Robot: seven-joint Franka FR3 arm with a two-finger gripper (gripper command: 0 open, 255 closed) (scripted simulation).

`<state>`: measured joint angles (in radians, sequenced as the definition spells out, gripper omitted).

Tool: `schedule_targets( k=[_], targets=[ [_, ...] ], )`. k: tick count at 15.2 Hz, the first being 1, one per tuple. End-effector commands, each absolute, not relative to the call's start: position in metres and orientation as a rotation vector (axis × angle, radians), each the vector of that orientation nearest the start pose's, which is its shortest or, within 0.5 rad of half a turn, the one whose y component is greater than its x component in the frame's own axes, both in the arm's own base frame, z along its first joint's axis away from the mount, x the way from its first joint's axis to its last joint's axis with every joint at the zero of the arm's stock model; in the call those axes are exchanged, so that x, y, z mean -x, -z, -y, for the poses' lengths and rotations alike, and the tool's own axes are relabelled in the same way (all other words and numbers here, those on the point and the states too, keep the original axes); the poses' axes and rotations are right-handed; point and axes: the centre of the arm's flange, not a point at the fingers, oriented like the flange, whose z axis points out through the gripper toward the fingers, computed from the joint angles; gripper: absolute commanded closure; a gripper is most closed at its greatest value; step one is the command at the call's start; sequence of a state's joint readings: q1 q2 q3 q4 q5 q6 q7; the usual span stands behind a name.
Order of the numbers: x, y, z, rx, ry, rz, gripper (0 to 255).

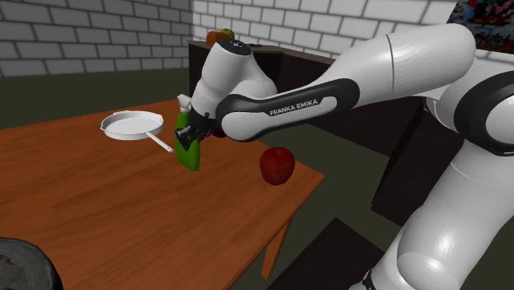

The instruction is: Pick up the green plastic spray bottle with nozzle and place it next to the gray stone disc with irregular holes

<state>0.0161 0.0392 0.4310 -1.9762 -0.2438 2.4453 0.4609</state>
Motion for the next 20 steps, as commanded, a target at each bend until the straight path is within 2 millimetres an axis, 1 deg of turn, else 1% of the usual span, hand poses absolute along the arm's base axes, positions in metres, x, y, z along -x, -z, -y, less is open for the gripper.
schedule_targets(
  k=[1, 20],
  targets=[
    [-0.542, -0.507, -0.257, 3.021, 0.719, 0.205, 255],
    [-0.542, -0.607, -0.257, 3.021, 0.719, 0.205, 255]
  ],
)
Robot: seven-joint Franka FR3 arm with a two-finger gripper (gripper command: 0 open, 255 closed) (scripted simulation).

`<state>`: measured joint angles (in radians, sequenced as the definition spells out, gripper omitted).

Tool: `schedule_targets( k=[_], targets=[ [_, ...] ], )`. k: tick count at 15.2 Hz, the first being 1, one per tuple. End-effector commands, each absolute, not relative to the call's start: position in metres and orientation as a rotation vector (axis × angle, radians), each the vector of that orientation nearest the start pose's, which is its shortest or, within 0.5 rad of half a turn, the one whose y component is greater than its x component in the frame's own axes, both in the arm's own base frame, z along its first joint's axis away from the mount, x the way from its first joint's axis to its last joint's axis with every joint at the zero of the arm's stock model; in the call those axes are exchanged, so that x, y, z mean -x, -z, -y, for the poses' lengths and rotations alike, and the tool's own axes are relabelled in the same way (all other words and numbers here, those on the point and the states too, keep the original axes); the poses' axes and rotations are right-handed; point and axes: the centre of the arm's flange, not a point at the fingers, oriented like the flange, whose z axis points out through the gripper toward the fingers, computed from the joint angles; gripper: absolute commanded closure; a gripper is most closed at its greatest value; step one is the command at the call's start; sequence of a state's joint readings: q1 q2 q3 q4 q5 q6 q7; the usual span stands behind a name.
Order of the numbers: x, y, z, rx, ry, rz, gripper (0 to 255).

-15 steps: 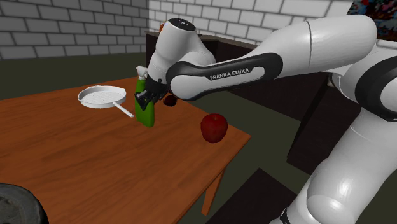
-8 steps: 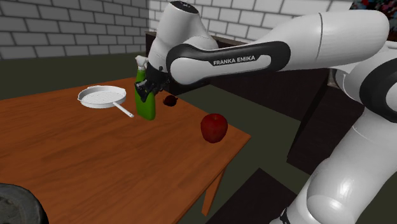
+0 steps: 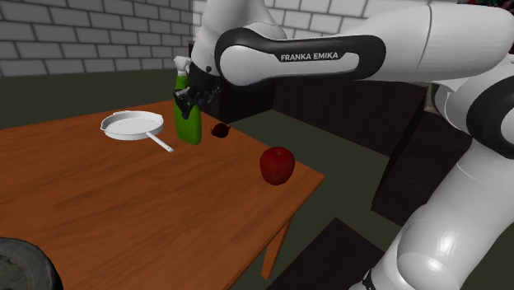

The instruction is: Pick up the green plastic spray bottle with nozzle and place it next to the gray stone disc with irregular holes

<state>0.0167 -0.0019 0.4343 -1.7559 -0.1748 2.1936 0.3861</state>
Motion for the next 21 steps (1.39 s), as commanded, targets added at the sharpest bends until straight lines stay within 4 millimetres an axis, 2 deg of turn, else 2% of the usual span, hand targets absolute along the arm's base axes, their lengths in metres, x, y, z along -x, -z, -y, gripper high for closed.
schedule_targets(
  k=[1, 21],
  targets=[
    [-0.542, -0.613, -0.257, 3.021, 0.719, 0.205, 255],
    [-0.542, -0.718, -0.257, 3.021, 0.719, 0.205, 255]
  ],
)
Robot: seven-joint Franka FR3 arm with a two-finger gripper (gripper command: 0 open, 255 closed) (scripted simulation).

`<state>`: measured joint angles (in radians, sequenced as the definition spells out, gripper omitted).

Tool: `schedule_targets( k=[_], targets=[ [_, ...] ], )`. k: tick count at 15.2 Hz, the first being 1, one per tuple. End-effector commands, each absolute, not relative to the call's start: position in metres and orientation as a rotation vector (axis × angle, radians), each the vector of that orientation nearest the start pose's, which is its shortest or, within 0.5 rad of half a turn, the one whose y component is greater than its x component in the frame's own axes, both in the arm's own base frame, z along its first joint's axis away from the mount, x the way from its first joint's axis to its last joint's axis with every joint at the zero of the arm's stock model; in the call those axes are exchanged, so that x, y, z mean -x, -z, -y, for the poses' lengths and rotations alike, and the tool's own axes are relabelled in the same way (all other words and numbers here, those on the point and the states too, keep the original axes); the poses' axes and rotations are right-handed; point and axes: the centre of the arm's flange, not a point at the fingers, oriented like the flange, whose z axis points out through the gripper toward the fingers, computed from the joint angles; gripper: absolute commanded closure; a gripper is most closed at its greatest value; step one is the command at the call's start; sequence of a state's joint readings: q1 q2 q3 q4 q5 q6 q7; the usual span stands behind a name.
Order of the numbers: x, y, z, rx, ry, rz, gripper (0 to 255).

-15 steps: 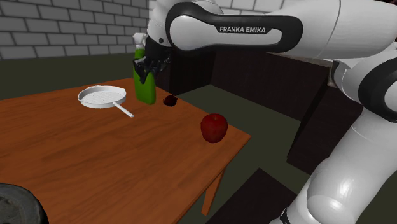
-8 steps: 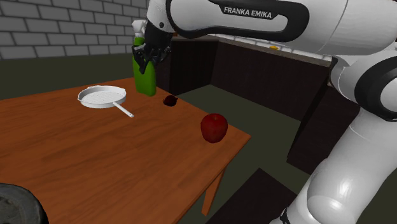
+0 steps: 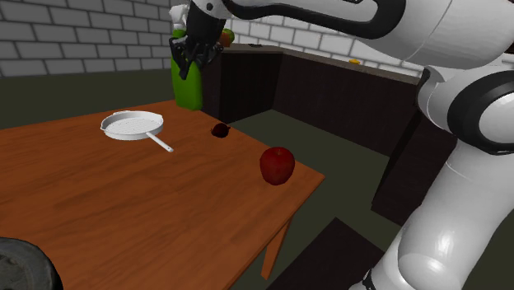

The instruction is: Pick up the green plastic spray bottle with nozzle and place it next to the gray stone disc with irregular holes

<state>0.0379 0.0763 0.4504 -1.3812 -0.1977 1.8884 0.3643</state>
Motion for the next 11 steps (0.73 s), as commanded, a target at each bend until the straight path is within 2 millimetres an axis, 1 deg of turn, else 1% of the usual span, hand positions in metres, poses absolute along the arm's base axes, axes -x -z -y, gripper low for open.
schedule_targets(
  k=[1, 11],
  targets=[
    [-0.542, -0.724, -0.257, 3.021, 0.719, 0.205, 255],
    [-0.542, -0.776, -0.257, 3.021, 0.719, 0.205, 255]
  ],
)
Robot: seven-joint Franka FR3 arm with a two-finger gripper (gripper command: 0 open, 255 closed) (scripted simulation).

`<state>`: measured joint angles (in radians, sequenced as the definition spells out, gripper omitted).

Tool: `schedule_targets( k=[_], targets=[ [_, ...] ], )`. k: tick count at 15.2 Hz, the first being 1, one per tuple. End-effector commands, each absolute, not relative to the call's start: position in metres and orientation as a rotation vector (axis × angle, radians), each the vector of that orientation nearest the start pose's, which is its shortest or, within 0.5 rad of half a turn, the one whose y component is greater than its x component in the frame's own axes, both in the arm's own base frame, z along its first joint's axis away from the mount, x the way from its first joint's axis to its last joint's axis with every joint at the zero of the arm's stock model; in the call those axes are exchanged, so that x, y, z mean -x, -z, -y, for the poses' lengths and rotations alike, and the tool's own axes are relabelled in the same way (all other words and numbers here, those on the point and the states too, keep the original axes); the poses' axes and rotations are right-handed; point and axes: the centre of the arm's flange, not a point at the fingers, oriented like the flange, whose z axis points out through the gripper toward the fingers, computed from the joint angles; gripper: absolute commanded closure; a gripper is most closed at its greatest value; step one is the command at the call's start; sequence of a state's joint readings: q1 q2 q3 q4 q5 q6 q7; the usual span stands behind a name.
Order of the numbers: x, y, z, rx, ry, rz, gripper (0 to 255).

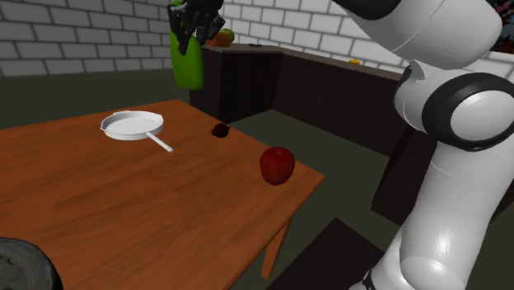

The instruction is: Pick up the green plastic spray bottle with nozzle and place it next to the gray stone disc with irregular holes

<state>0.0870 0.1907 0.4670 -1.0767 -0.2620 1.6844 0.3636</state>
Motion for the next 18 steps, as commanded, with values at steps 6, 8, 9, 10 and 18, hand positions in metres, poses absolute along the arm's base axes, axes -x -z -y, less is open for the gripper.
schedule_targets(
  k=[6, 8, 9, 10, 18],
  targets=[
    [-0.536, -0.781, -0.278, 3.021, 0.719, 0.205, 255],
    [-0.529, -0.766, -0.299, 3.021, 0.719, 0.205, 255],
    [-0.526, -0.759, -0.309, 3.021, 0.719, 0.205, 255],
    [-0.523, -0.752, -0.320, 3.021, 0.719, 0.205, 255],
    [-0.497, -0.693, -0.403, 3.021, 0.719, 0.205, 255]
  ],
)
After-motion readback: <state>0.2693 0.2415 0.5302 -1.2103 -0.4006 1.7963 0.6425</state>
